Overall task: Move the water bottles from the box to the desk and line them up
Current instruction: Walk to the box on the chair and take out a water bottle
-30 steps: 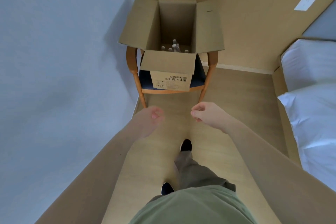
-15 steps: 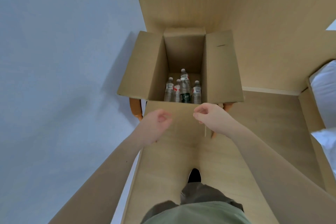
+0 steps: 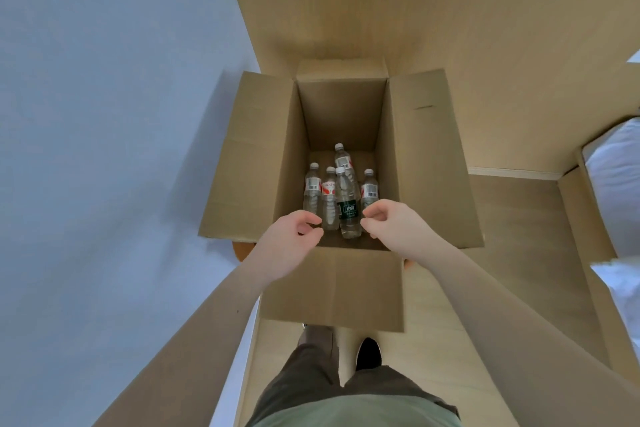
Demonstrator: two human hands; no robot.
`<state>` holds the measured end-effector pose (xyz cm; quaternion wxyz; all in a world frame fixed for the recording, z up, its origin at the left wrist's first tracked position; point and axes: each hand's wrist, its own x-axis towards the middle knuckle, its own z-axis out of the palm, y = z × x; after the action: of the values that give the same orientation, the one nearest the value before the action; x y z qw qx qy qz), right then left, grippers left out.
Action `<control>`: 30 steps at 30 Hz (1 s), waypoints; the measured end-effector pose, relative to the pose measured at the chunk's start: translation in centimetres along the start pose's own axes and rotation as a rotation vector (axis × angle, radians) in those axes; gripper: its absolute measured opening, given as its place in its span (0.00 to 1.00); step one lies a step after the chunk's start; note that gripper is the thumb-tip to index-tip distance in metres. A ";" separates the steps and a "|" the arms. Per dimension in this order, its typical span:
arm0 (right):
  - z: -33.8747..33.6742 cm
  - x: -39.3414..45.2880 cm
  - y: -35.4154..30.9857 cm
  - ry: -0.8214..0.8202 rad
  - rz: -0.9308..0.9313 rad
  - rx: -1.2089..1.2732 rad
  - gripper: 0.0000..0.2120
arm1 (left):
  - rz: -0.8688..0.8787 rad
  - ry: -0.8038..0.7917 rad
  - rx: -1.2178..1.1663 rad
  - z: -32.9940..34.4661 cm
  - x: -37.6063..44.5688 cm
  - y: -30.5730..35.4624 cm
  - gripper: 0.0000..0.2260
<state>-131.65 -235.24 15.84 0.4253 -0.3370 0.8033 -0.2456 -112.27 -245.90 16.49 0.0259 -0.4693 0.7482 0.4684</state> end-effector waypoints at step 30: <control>7.1 23.9 4.1 0.100 0.420 0.150 0.29 | -0.318 -0.160 -0.121 2.8 24.5 -2.4 0.15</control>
<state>-136.85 -251.29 -3.01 0.4505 -0.1172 0.8554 -0.2270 -125.32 -260.78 1.52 0.1308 -0.5434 0.6308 0.5383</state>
